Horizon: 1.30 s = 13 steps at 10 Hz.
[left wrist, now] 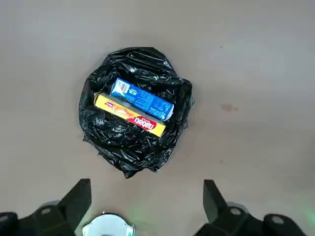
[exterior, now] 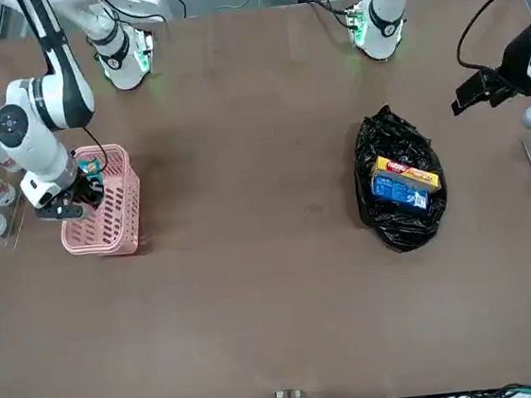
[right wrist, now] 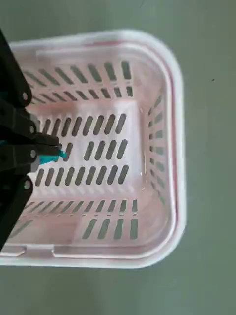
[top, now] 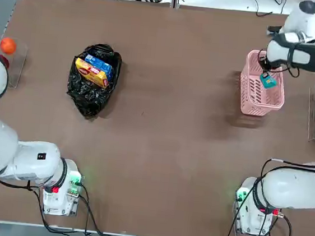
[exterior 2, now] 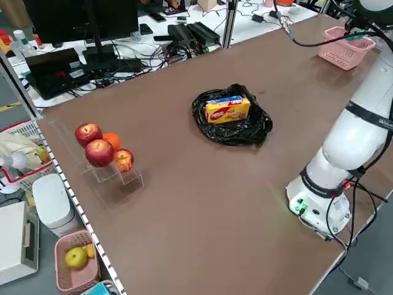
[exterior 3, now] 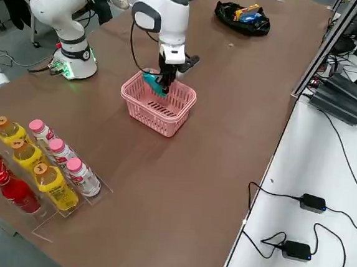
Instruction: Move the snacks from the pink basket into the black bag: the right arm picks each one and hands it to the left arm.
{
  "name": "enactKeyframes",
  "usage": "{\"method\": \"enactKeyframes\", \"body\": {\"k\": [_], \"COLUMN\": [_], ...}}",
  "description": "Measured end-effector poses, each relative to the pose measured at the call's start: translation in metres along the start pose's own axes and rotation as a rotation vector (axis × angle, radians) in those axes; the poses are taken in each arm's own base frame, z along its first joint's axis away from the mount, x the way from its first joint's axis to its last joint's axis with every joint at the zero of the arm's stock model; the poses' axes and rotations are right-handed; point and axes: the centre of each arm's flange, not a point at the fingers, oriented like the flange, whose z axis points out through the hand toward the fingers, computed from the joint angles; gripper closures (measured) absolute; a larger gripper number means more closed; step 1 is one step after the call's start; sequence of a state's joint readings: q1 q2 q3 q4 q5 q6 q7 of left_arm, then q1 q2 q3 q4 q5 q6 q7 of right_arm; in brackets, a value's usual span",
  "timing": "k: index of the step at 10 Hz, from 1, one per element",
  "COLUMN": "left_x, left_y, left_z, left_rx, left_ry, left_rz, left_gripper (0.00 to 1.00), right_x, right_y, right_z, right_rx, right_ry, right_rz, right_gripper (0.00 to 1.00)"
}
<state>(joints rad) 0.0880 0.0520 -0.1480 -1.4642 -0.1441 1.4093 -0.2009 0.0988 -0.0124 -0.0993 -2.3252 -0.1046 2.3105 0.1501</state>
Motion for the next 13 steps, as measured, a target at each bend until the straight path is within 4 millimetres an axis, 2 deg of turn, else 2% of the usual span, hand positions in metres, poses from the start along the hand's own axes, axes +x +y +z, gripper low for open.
{"method": "enactKeyframes", "body": {"k": [2, 5, 7, 9, 11, 13], "left_x": [-0.001, -0.002, 0.005, 0.012, 0.013, 0.012], "left_y": [0.006, 0.026, 0.050, 0.084, 0.123, 0.151], "left_z": [0.000, 0.007, 0.024, 0.037, 0.049, 0.054], "left_rx": [-0.048, -0.137, -0.182, -0.230, -0.272, -0.321], "left_ry": [-0.012, -0.069, -0.127, -0.134, -0.138, -0.123], "left_rz": [-0.064, -0.267, -0.377, -0.460, -0.499, -0.479], "left_gripper": [0.00, 0.00, 0.00, 0.00, 0.00, 0.00], "right_x": [0.010, 0.017, 0.021, 0.023, 0.021, 0.020], "right_y": [-0.003, -0.011, -0.025, -0.036, -0.072, -0.110], "right_z": [-0.021, -0.043, -0.063, -0.078, -0.086, -0.097], "right_rx": [0.042, 0.132, 0.216, 0.283, 0.315, 0.357], "right_ry": [-0.026, -0.072, -0.111, -0.144, -0.169, -0.198], "right_rz": [0.037, 0.096, 0.133, 0.209, 0.284, 0.368], "right_gripper": [0.99, 0.99, 0.99, 0.99, 0.99, 0.99]}}
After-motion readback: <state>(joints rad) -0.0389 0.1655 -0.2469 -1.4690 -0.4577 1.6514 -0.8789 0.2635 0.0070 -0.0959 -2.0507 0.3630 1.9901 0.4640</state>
